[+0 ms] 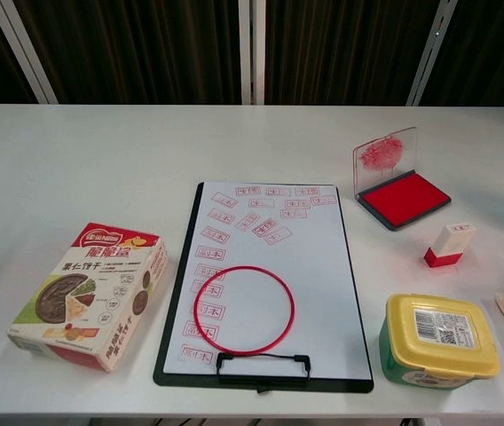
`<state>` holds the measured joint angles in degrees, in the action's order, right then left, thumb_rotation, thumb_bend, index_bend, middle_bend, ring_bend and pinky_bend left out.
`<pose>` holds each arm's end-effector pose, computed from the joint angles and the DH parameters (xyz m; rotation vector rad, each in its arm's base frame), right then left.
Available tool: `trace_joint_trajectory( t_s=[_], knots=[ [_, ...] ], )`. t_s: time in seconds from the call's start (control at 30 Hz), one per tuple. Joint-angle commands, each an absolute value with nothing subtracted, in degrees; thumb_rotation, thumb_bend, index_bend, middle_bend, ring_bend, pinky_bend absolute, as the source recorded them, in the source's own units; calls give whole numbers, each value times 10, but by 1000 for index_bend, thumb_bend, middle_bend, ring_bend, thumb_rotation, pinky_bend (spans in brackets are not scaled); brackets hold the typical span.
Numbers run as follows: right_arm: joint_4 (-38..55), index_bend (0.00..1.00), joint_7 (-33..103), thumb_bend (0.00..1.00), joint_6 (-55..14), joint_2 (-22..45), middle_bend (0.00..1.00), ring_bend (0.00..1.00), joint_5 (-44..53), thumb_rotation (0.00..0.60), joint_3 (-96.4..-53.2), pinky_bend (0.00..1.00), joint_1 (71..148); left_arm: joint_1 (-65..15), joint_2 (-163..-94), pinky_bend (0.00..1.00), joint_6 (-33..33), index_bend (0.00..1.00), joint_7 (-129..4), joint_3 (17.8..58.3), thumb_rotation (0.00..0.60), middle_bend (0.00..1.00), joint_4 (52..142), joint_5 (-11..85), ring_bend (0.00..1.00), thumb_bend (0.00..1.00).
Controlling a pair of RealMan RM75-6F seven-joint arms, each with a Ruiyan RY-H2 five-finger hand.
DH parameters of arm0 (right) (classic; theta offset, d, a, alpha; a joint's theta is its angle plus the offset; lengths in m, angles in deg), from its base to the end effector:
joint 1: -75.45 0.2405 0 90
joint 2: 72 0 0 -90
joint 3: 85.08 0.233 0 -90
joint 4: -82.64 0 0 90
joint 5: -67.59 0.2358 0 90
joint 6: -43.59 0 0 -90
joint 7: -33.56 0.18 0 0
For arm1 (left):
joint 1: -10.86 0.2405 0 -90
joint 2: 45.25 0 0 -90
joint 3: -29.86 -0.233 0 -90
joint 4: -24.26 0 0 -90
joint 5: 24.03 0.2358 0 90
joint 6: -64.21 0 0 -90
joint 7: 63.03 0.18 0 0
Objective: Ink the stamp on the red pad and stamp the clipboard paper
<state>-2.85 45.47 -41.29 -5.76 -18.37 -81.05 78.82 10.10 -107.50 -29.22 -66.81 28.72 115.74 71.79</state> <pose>-0.3262 -0.2155 0.1306 1.3024 -0.9994 0.9954 -0.2888 0.1781 0.1360 -1.4440 -0.8473 -1.0073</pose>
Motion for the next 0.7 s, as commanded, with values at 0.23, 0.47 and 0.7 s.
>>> trace_joint_trajectory(
  t_s=[0.23, 0.47, 0.7],
  knots=[
    [-30, 0, 453, 134, -410, -58, 0, 0, -187, 600, -814, 0, 790, 102, -1077, 159, -294, 96, -669, 285, 600, 94, 1157, 720, 67, 0],
    [-53, 0, 413, 134, -411, -67, 0, 32, -225, 600, -820, 114, 804, 99, -1076, 159, -293, 96, -668, 287, 600, 94, 1157, 721, 67, 0],
    [-95, 157, 321, 135, -376, -63, 211, 705, -281, 600, -821, 971, 852, 96, -1080, 159, -285, 96, -668, 286, 600, 94, 1156, 720, 68, 0]
  ],
)
